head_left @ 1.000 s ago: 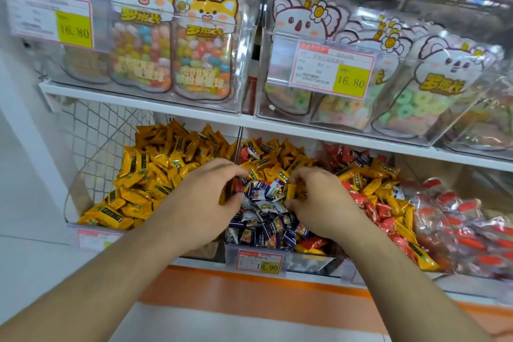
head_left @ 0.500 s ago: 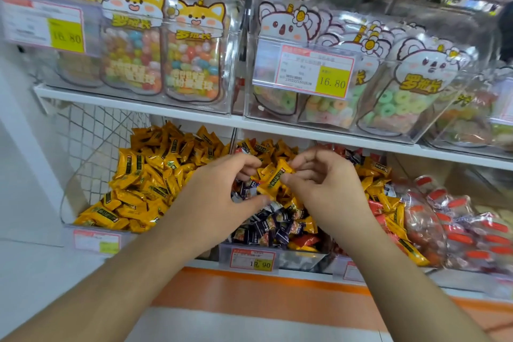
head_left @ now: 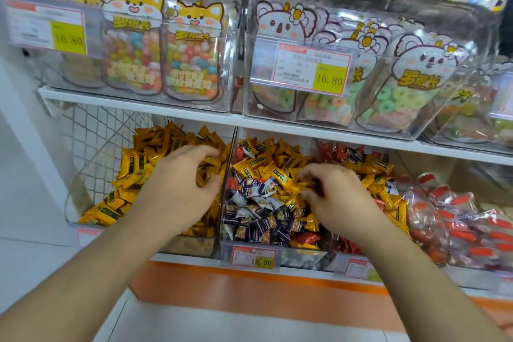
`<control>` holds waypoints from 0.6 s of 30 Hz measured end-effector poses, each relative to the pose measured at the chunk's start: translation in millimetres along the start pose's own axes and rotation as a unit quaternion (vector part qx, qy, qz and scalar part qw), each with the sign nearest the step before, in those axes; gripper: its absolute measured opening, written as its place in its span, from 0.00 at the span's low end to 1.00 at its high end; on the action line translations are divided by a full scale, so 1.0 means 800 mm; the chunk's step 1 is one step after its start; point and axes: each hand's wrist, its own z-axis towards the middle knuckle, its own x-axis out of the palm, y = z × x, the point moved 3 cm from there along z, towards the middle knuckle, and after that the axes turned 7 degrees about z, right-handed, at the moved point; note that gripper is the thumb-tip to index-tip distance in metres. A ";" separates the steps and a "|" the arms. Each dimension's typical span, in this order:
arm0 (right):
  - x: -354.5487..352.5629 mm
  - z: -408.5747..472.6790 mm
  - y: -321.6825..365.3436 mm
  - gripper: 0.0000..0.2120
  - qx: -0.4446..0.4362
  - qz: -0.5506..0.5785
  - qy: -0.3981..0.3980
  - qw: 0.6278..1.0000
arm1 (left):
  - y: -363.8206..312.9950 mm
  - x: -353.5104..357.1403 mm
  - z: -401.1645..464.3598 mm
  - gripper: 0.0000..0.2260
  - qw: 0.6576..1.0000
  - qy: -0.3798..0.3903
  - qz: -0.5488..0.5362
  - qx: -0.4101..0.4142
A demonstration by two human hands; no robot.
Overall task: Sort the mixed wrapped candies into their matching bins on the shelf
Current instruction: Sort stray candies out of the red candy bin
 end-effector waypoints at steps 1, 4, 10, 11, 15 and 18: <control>0.005 0.001 -0.001 0.13 -0.006 -0.028 0.010 1.000 | -0.005 0.006 -0.001 0.19 1.000 0.007 -0.003 0.015; 0.019 0.005 0.000 0.12 -0.013 -0.083 0.024 0.996 | -0.020 0.022 -0.005 0.20 0.998 0.028 -0.009 0.051; 0.030 0.009 0.001 0.08 0.006 -0.040 0.028 0.999 | -0.024 0.043 -0.007 0.19 0.995 0.054 0.004 0.084; 0.028 0.009 0.000 0.07 0.009 -0.014 0.023 1.000 | -0.022 0.043 -0.007 0.19 0.995 0.054 0.001 0.085; 0.009 0.007 0.000 0.09 0.037 0.075 -0.025 0.996 | -0.018 0.040 -0.004 0.16 0.996 0.037 -0.018 0.085; -0.013 0.005 0.002 0.08 0.064 0.140 -0.083 0.985 | -0.018 0.037 -0.005 0.16 0.995 0.023 -0.027 0.089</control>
